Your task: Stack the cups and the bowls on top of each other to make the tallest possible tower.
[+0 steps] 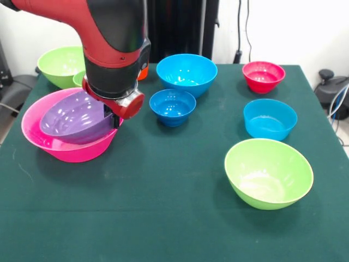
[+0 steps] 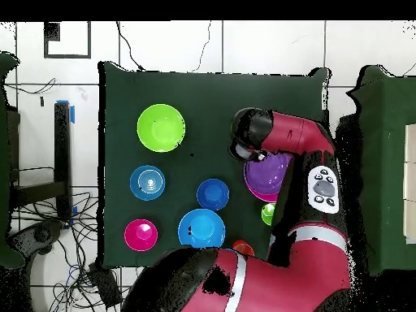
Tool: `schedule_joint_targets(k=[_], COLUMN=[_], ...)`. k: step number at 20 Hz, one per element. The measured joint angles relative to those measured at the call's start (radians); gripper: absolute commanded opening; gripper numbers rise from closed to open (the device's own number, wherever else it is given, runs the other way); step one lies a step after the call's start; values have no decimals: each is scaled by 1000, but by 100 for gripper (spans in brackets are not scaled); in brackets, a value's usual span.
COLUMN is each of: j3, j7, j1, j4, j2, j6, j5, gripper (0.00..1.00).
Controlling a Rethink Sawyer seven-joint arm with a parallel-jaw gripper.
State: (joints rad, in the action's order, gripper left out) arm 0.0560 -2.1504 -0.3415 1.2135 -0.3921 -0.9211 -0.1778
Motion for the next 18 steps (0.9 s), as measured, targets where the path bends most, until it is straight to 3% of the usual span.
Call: schedule_joint_targets(k=[12, 18], j3=[1, 0], j7=[44, 67], j1=[-33, -56], j4=[-115, -128], j2=[-14, -28], j6=[-216, -234], j5=[-103, -109], gripper=[0, 0])
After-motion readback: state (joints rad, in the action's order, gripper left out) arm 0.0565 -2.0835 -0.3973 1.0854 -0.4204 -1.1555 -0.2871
